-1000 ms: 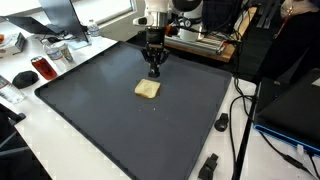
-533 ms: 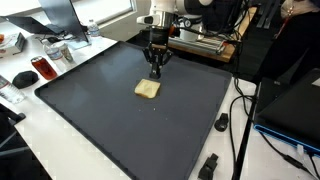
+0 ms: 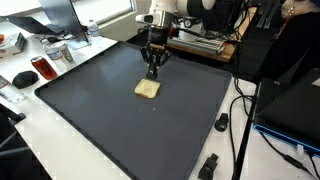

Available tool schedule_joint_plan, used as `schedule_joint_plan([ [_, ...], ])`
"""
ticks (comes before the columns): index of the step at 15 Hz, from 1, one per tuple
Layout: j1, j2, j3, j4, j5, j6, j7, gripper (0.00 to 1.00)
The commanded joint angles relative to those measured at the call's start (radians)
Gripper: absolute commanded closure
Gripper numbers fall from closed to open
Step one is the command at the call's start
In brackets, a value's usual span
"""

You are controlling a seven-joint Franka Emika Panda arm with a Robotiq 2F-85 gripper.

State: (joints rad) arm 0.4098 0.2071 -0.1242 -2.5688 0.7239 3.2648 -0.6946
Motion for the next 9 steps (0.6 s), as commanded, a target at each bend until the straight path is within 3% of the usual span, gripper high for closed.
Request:
schedule_joint_plan([
  [1, 0.194, 0.079, -0.202, 0.035, -0.021, -0.012, 0.026, 0.95],
  [5, 0.501, 0.212, -0.496, 0.107, -0.032, -0.101, 0.082, 0.95],
  [9, 0.812, 0.326, -0.797, 0.202, -0.154, -0.321, 0.262, 0.95],
])
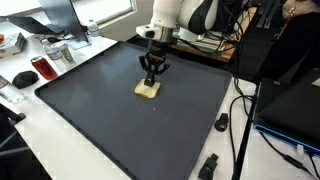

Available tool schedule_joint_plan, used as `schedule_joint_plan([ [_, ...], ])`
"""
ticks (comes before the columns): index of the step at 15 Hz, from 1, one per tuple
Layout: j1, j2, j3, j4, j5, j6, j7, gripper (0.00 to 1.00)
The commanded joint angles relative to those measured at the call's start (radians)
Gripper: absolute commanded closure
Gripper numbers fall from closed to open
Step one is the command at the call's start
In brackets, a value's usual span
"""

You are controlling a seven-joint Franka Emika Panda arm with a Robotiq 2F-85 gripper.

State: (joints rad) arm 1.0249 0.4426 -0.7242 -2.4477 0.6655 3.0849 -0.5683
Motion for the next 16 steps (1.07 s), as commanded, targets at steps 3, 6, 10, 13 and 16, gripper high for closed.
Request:
schedule_joint_plan([
  [3, 0.360, 0.134, -0.363, 0.165, -0.191, -0.353, 0.251, 0.95],
  [6, 0.300, 0.062, -0.324, 0.248, -0.481, -0.510, 0.466, 0.95],
  [10, 0.111, -0.020, -0.156, 0.353, -0.699, -0.670, 0.608, 0.94],
  [13, -0.106, -0.077, 0.037, 0.403, -0.729, -0.735, 0.594, 0.94],
  [16, -0.329, -0.113, 0.225, 0.426, -0.695, -0.761, 0.552, 0.94],
])
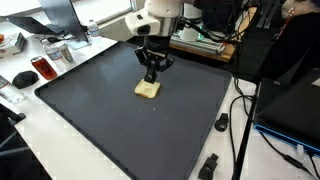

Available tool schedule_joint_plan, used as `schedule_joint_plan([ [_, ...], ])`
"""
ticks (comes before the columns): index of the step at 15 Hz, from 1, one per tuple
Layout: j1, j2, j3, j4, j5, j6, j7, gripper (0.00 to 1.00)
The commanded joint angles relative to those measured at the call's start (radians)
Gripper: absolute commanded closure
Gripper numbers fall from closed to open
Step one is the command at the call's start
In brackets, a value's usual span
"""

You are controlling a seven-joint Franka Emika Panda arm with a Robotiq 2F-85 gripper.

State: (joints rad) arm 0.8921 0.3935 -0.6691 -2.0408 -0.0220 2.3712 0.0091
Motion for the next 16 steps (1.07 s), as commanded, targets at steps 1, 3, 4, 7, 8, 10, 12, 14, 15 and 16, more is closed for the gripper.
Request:
schedule_joint_plan([
  [1, -0.274, -0.075, 0.235, 0.021, 0.001, -0.056, -0.043, 0.94],
  [3, -0.429, -0.099, 0.363, 0.014, 0.003, -0.062, -0.058, 0.94],
  [4, -0.508, -0.109, 0.428, 0.008, 0.004, -0.062, -0.063, 0.94],
  [7, -0.680, -0.130, 0.559, -0.017, 0.047, -0.068, -0.137, 0.94],
  [8, -0.723, -0.135, 0.588, -0.022, 0.066, -0.084, -0.152, 0.94],
  [10, -0.791, -0.151, 0.631, -0.042, 0.103, -0.110, -0.185, 0.94],
  [12, -0.837, -0.172, 0.655, -0.068, 0.129, -0.132, -0.209, 0.94],
  [14, -0.872, -0.205, 0.669, -0.109, 0.153, -0.131, -0.244, 0.94],
  [15, -0.886, -0.225, 0.673, -0.133, 0.160, -0.113, -0.271, 0.93],
  [16, -0.898, -0.240, 0.675, -0.152, 0.168, -0.107, -0.296, 0.93],
])
